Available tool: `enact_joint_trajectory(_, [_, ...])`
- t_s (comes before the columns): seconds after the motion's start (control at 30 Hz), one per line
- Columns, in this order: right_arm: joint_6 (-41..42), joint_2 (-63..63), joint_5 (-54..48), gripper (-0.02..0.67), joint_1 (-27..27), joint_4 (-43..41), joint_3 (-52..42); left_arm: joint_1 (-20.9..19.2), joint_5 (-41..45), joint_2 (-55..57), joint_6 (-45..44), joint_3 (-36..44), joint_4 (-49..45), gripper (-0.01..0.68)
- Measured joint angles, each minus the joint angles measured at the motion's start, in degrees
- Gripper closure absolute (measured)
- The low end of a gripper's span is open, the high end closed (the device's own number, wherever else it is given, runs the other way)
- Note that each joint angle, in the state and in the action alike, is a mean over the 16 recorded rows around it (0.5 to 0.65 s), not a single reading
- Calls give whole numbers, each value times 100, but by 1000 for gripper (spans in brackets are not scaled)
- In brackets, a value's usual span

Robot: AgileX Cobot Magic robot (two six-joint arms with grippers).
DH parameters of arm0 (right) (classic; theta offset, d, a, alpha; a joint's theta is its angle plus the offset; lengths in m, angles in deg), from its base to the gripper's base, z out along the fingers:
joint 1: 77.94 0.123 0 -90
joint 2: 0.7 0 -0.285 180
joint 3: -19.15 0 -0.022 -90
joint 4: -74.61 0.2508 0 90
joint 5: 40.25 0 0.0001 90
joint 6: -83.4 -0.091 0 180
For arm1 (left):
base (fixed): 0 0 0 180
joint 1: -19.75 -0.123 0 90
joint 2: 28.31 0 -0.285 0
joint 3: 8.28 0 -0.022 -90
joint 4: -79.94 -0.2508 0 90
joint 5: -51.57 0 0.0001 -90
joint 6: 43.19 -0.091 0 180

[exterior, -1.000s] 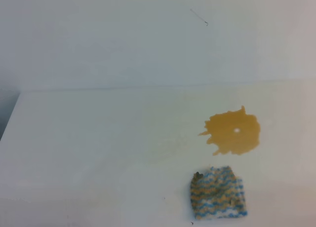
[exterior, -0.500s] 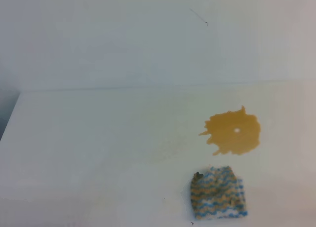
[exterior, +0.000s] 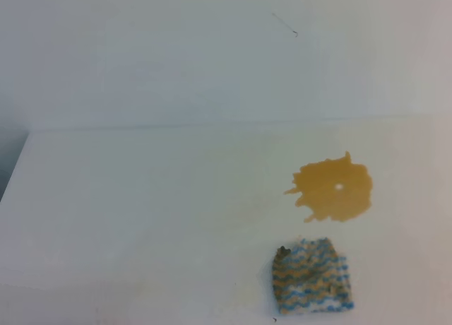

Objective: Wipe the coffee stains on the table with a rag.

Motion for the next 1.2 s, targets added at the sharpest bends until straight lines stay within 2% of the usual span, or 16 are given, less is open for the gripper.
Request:
enact_joint_trajectory(0.1, [-36, 4, 68, 652, 0, 118, 109, 0, -6, 10, 0, -16, 0, 672])
enact_joint_trajectory(0.23, [-88, 52, -690, 652, 0, 268, 469, 0, -6, 10, 0, -16, 0, 672])
enact_joint_trajectory(0.43, [-103, 504, -2869, 652, 0, 459, 1348, 0, -6, 10, 0, -16, 0, 672])
enact_joint_trajectory(0.6, [253, 1365, -4940, 652, 0, 716, 2246, 0, -6, 10, 0, -16, 0, 672])
enact_joint_trajectory(0.77, [1027, 2645, -6156, 652, 0, 1290, 2977, 0, -6, 10, 0, -16, 0, 672])
enact_joint_trajectory(0.97, [2560, 4351, -6807, 650, 147, 2516, 3629, 0, -12, 10, 0, -16, 0, 672])
enact_joint_trajectory(1.2, [3880, 6217, -6737, 646, 1008, 3487, 4138, 1, -6, 0, 0, 0, 0, 672])
